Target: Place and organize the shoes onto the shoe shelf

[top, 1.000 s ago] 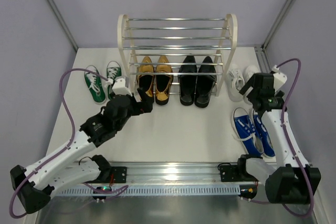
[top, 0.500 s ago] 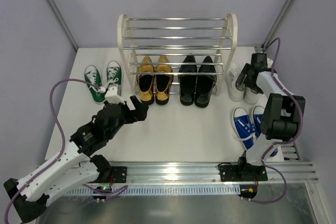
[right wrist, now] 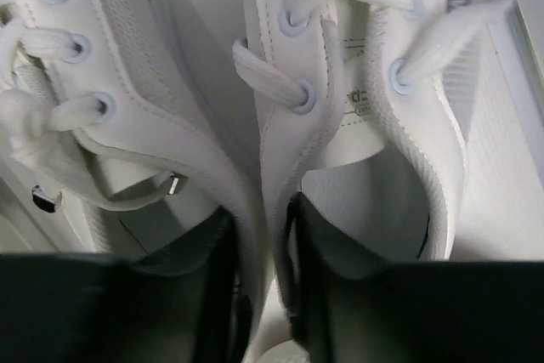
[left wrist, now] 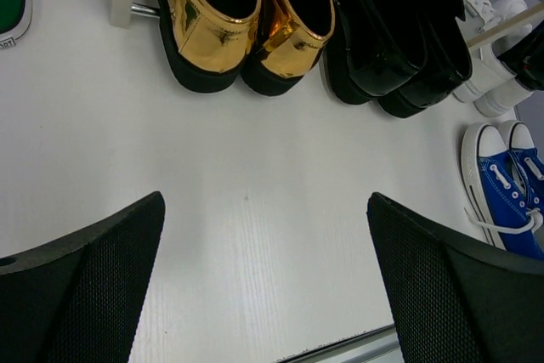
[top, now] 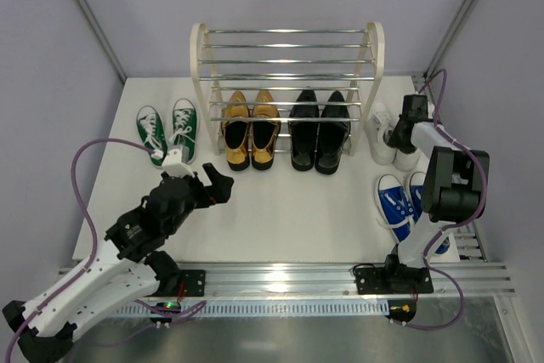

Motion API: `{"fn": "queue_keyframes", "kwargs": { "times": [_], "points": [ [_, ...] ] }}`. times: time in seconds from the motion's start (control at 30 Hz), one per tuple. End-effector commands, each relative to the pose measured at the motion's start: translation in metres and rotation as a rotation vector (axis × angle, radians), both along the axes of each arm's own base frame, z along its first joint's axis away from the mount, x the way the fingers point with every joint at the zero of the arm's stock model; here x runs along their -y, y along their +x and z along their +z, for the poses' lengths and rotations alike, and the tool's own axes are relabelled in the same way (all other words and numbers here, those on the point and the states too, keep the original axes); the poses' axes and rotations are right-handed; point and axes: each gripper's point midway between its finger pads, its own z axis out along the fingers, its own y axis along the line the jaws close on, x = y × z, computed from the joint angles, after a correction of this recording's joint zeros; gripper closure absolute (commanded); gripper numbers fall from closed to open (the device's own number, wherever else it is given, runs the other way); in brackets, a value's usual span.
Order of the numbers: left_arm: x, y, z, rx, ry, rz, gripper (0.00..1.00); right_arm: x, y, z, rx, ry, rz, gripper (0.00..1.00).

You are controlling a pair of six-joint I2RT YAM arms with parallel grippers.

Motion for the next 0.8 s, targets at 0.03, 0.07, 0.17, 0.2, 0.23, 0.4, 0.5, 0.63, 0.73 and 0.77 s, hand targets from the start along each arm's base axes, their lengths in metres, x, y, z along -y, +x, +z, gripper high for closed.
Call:
{"fn": "queue_keyframes", "kwargs": {
  "times": [0.03,0.07,0.17,0.2,0.23,0.4,0.5,0.63,0.73,0.77],
  "points": [
    [-0.009,-0.003,0.001,0.011,-0.004,0.03,0.0,-0.011,-0.026,-0.023,-0.054,0.046,-0.019,0.78],
    [-0.01,-0.003,0.0,0.007,-0.001,0.032,0.0,-0.009,-0.029,-0.022,-0.05,0.038,-0.028,0.82],
    [-0.011,-0.003,0.0,0.007,0.001,0.038,0.0,-0.008,-0.033,-0.005,0.009,0.026,-0.043,0.96],
    [-0.012,-0.003,0.0,0.004,0.004,0.039,0.0,-0.007,-0.034,0.001,0.023,0.02,-0.047,0.96],
    [-0.012,-0.003,0.0,0.005,0.005,0.042,0.0,-0.005,-0.035,0.008,0.039,0.012,-0.057,0.96],
    [-0.014,-0.002,0.0,0.001,0.018,0.054,0.0,0.004,-0.035,0.082,0.226,-0.039,-0.114,0.96],
    [-0.016,-0.001,0.002,0.006,0.02,0.062,0.0,0.009,-0.039,0.115,0.299,-0.062,-0.144,0.96],
    [-0.018,-0.001,0.004,0.012,0.022,0.071,0.0,0.015,-0.054,0.178,0.479,-0.107,-0.186,0.96],
    [-0.018,-0.001,0.007,0.015,0.019,0.071,0.0,0.011,-0.071,0.215,0.588,-0.105,-0.183,0.96],
    [-0.018,-0.001,0.009,0.017,0.016,0.07,0.0,0.007,-0.075,0.222,0.605,-0.093,-0.172,0.96]
  ]
}}
